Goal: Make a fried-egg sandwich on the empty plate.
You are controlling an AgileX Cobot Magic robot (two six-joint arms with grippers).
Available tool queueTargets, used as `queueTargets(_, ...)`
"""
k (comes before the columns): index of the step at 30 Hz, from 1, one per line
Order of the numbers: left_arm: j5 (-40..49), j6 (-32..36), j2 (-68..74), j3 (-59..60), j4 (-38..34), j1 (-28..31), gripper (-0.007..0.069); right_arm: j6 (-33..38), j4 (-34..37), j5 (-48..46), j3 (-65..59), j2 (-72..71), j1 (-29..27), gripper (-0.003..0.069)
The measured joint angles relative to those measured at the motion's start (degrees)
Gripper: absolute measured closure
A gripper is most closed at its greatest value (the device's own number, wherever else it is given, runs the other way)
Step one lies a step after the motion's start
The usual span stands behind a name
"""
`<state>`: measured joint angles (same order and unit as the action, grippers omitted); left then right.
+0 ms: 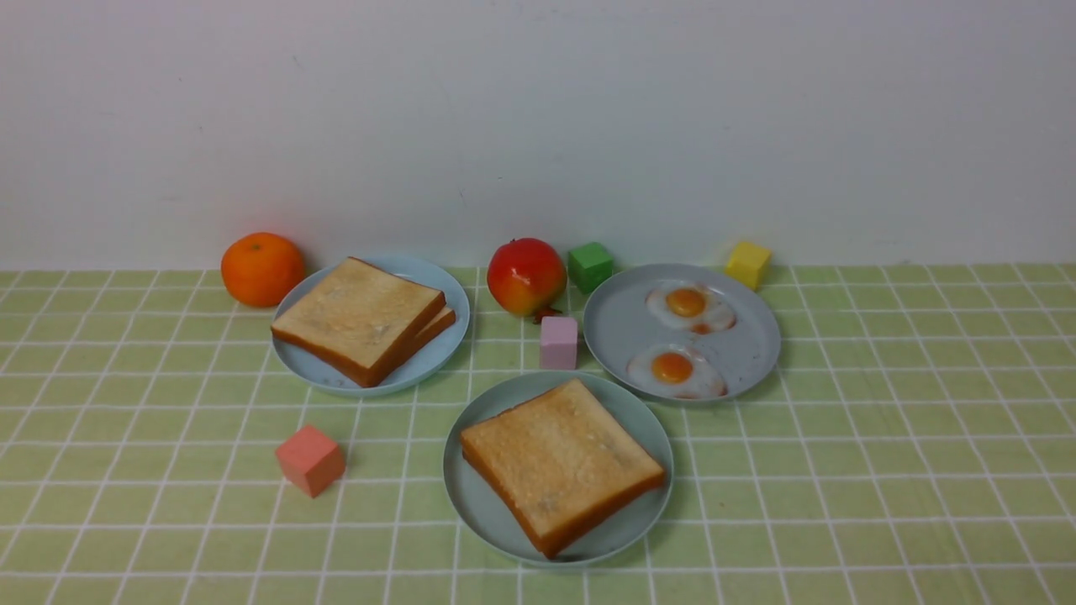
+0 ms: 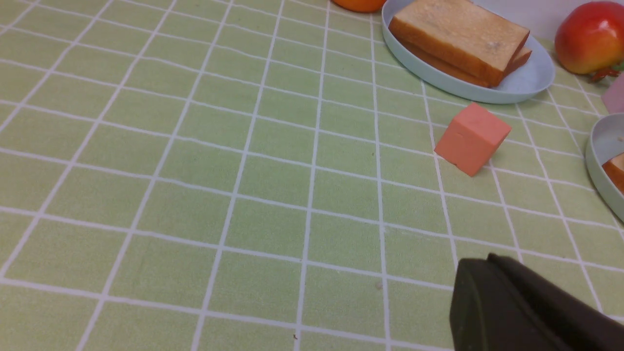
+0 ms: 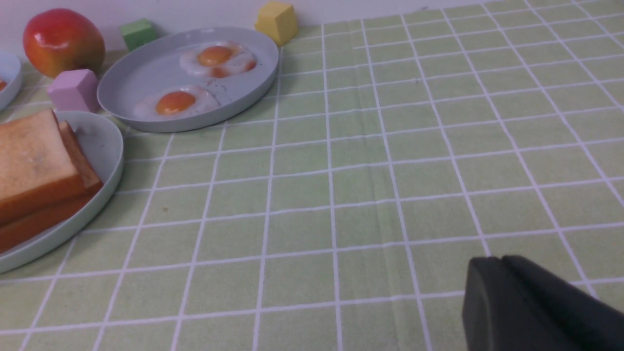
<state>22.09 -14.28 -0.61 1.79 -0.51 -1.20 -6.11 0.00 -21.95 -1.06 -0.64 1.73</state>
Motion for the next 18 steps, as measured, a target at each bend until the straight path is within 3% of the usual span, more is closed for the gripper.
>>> queueTargets(18, 0.0, 0.0, 0.0, 0.0, 0.0, 0.0, 0.0634, 0.0, 0.0, 0.0, 0.0, 0.0, 0.0, 0.061)
